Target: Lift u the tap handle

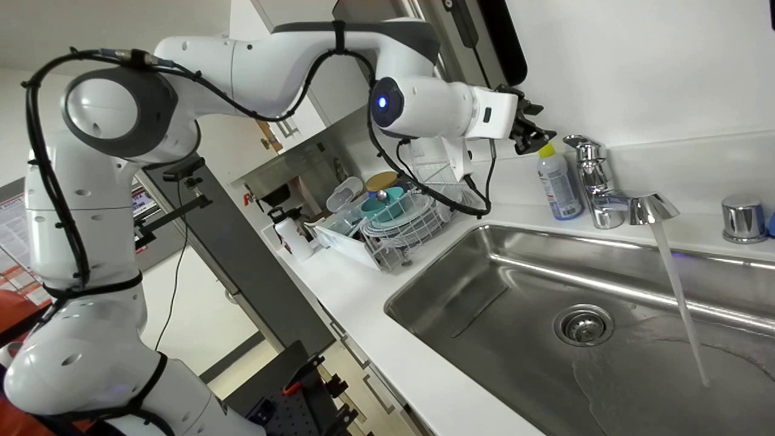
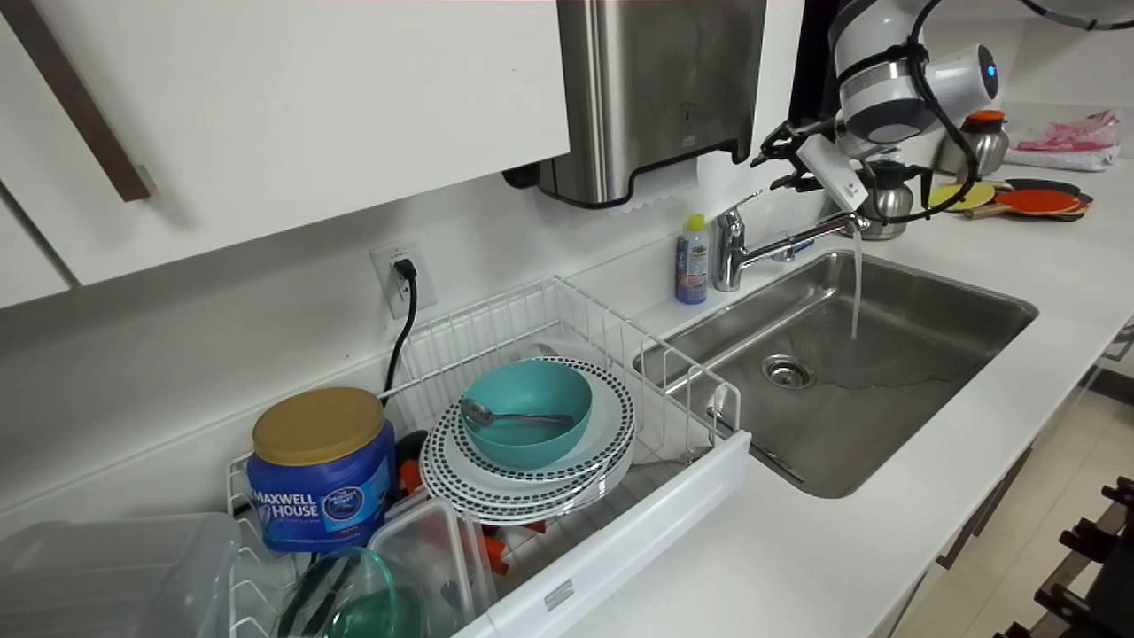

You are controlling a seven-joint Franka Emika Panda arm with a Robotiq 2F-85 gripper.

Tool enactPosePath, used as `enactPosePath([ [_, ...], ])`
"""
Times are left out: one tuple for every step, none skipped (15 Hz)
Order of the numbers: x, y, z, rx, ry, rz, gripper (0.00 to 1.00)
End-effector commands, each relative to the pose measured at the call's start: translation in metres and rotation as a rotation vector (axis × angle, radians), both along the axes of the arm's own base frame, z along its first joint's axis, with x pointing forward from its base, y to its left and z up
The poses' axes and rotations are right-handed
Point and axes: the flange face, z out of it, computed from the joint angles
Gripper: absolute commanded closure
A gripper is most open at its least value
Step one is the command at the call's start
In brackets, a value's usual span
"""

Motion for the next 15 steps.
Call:
enactPosePath([
  [-0.038,0.003,0.017,-0.024,0.084,-0.012,0.06],
  [-0.047,0.001,0.016,-0.033,0.111,-0.012,0.01],
  [-0.054,-0.001,0.015,-0.035,0.135,-0.007,0.0],
  [-0.061,-0.003,0.015,-0.033,0.154,0.002,0.0],
  [-0.069,-0.003,0.014,-0.031,0.173,0.015,0.0],
  [-0.077,-0.004,0.014,-0.031,0.188,0.025,0.0],
  [-0.083,-0.004,0.014,-0.031,0.203,0.034,0.0],
  [-0.09,-0.004,0.015,-0.03,0.212,0.042,0.0],
  [-0.095,-0.004,0.016,-0.033,0.221,0.046,0.0],
  [-0.1,-0.004,0.018,-0.034,0.229,0.049,0.0],
  [-0.105,-0.004,0.019,-0.039,0.235,0.055,0.0],
  [-0.109,-0.003,0.02,-0.039,0.241,0.06,0.0],
  [-0.113,-0.002,0.021,-0.043,0.247,0.068,0.0],
  [-0.117,-0.001,0.022,-0.047,0.251,0.077,0.0],
  [-0.12,0.001,0.022,-0.05,0.256,0.086,0.0],
])
